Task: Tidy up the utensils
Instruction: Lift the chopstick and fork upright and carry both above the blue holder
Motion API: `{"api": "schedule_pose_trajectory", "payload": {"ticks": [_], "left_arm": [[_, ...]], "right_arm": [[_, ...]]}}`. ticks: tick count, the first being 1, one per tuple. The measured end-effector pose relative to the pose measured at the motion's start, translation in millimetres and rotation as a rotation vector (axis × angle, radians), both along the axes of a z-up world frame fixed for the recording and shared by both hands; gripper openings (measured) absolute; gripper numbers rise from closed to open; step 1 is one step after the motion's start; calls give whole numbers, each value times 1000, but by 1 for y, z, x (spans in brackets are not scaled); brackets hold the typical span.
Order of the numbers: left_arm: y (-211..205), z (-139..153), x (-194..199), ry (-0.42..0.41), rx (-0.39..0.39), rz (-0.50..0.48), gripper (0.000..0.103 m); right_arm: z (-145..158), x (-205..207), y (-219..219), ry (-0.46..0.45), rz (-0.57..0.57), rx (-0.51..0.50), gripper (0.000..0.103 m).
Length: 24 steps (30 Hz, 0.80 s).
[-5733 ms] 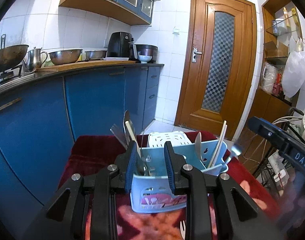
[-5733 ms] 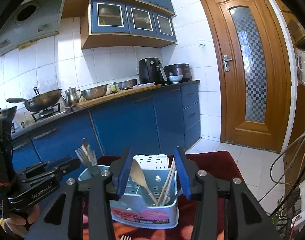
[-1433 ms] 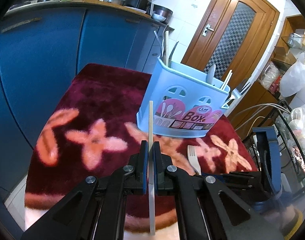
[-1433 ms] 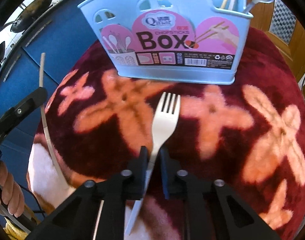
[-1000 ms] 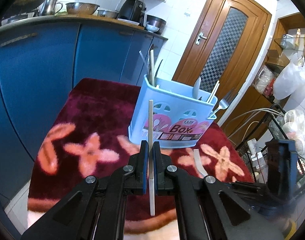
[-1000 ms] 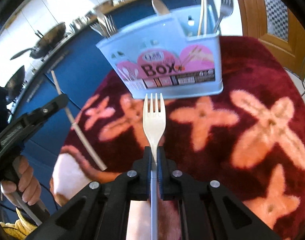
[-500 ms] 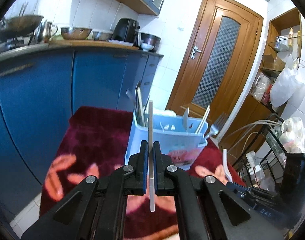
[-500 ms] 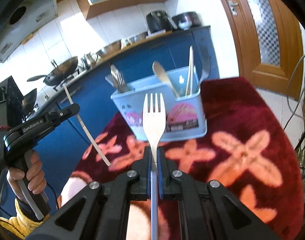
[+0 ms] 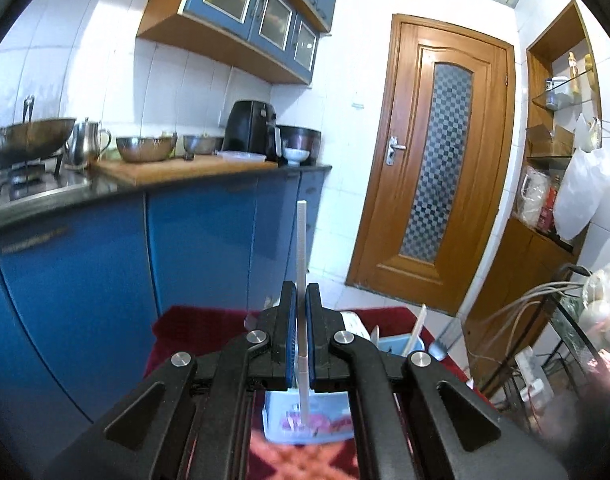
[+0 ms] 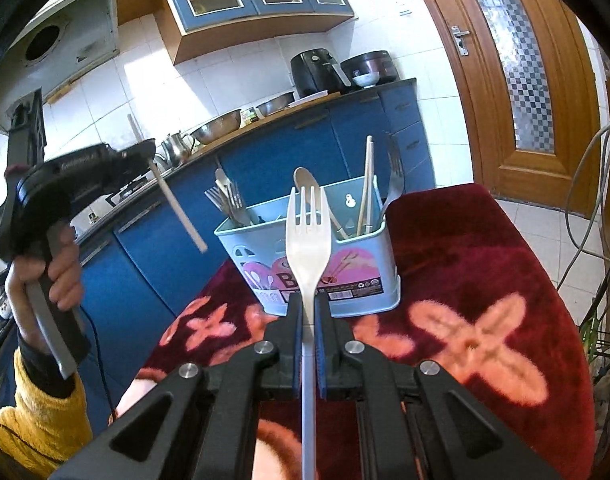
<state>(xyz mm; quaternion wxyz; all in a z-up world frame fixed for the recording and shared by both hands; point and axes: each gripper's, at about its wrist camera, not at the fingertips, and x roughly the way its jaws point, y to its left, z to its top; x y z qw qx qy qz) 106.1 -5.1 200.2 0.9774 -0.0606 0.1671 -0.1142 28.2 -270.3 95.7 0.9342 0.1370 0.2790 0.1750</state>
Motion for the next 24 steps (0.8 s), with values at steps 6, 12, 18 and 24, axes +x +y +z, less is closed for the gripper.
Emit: {"api": "schedule_pose_trajectory", "payload": {"ticks": [6,12,18,24], "left_arm": [[-7,4,30,-32,19,25,2],[-19,-16,55,-8,46,28,2],[-22,-46,72,55,42,19,3],[-26,-69,80,88,40,5,3]], "right_arm": [[2,7,-5,-30,-10,0,7],[12,16,-5,-97,-28,-13,7],[26,38,-1,-188,-42,-35,7],[35,68,8,-288,-72,-59,7]]}}
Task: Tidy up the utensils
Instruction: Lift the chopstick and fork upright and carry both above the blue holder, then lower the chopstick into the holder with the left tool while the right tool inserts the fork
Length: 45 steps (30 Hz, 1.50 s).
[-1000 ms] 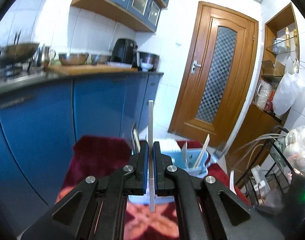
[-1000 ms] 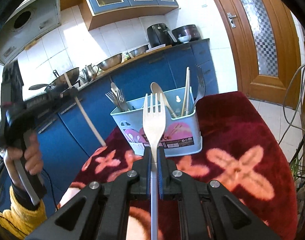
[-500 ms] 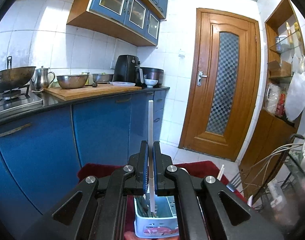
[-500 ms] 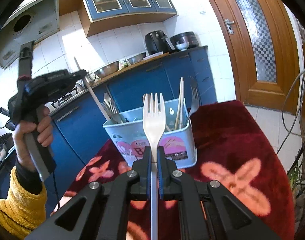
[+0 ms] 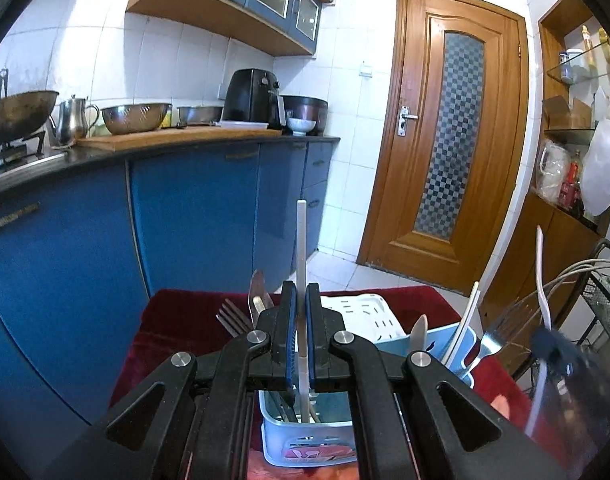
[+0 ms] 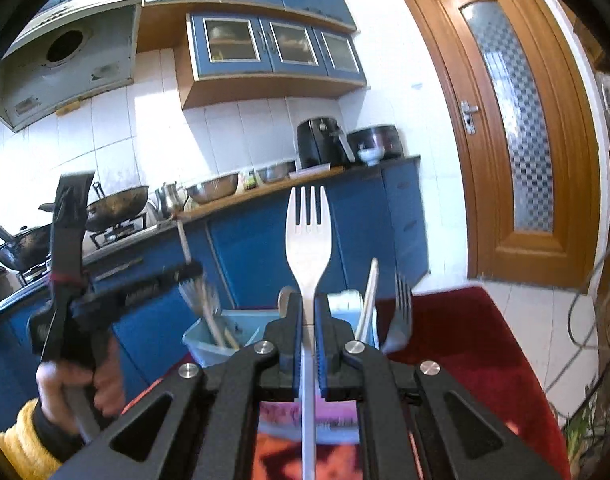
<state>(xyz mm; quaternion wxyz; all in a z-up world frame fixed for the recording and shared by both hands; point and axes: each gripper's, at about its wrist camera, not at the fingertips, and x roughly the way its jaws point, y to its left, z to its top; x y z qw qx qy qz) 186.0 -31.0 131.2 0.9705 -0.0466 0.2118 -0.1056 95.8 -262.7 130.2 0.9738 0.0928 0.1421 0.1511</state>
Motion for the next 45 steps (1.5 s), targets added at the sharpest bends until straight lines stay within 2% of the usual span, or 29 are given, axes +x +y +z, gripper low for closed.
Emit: {"api": "schedule_pose_trajectory", "payload": {"ticks": [4,14,22,35,36,37,39,42,45], "left_arm": [[2,-11,5,17,-18,-5,3],[2,-18,1,-16,-16,-7,2],[1,-18,-1,-20,-12,-8,2],[-3,-15,-5,-21,-1,-16,3],[-4,-16,-4,-10,2,-22,4],[-4,-16,-3,3,1,-29,9],[-5,-17,-2,21,-8,-38,22],[-5,-17,-4,29,-15,-45,23],[-7,-16,-9,33,-8,-54,23]], "right_arm": [[0,23,1,-53,-22,18,7],[-16,66,11,-118,-89,-7,7],[-35,65,13,-81,-75,-18,8],[-41,62,12,-27,-68,-24,9],[-41,61,13,-23,-63,-27,14],[-41,60,13,-19,-55,-25,25],[-41,58,12,-11,-43,-13,36],[-40,52,11,-13,-41,-8,37],[-36,44,8,-20,-43,-4,43]]}}
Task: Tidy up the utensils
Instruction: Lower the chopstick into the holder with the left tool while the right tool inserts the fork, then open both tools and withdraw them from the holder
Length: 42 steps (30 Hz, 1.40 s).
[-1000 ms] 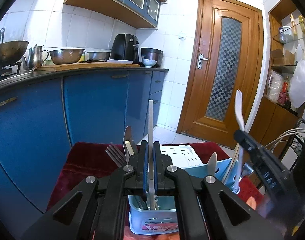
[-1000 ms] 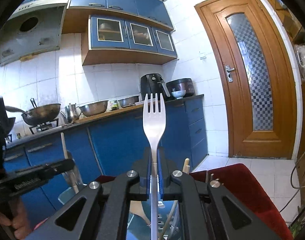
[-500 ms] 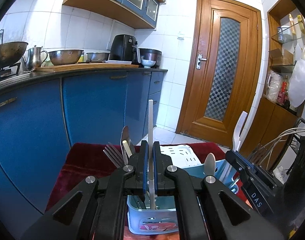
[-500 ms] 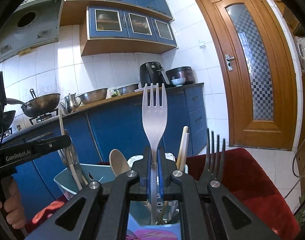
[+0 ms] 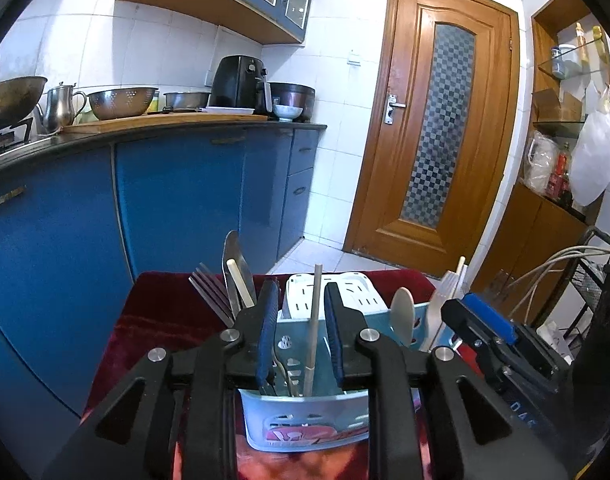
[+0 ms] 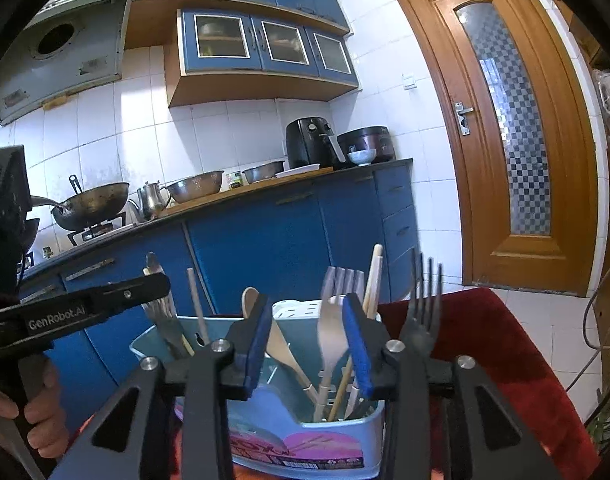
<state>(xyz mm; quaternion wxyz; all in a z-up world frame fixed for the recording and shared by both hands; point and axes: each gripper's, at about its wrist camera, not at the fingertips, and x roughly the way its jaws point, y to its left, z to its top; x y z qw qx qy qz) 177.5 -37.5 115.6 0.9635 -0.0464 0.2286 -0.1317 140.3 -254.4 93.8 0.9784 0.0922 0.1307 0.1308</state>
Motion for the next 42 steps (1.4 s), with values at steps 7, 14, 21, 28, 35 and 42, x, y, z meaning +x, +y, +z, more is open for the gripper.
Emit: {"api": "schedule_pose_trajectory", "payload": {"ticks": [7,14,21,28,35,42], "left_arm": [[2,9,-19,2,8,-13,26],[11,15,-55,3,42,11,26],[27,9,-92,35,54,35,26],[34,-13,-116,79,48,47,28],[30,-47,-117,122,30,41,29],[17,-76,-105,169,62,54,39]], "right_arm": [[15,-24,-4,-15,-3,20,45],[28,-55,-5,20,17,44,47],[33,-92,1,53,24,17,48],[21,-120,9,96,24,-31,48],[-5,-128,8,144,1,-52,49],[-30,-122,2,201,-44,-62,67]]}}
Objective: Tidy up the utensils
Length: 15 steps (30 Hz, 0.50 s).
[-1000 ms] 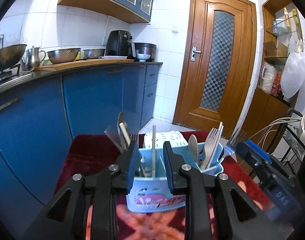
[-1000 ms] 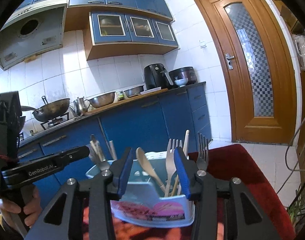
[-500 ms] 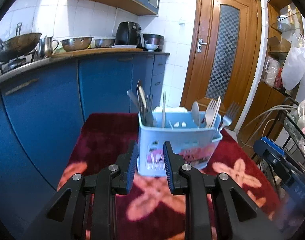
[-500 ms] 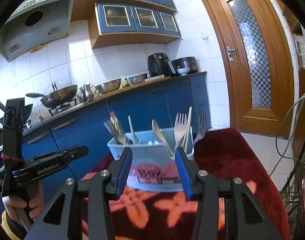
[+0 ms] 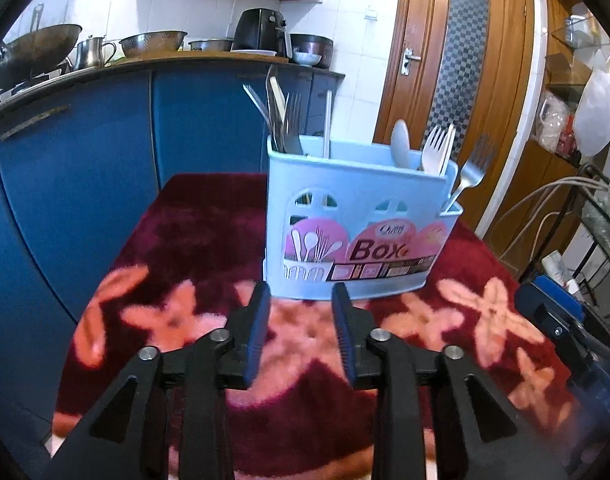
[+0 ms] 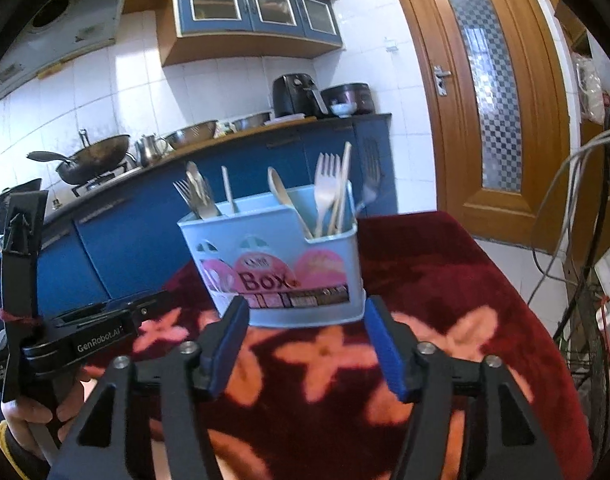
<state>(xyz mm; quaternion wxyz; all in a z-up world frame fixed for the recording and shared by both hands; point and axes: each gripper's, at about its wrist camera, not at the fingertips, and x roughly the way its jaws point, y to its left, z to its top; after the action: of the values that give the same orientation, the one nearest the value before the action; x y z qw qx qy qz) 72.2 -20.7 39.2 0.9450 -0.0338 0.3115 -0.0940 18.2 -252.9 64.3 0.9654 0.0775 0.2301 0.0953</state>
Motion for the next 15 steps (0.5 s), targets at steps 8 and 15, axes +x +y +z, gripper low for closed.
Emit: {"api": "schedule_pose_trajectory", "payload": {"ticks": [8,15], "left_arm": [[-6,-8,3,-33,67,47,49],[-8,-11,-2,-88,96,69,58]], "right_arm": [[-21,9,-6,58,-50,-8,82],[-25,12,-6,59,-59,-18,84]]}}
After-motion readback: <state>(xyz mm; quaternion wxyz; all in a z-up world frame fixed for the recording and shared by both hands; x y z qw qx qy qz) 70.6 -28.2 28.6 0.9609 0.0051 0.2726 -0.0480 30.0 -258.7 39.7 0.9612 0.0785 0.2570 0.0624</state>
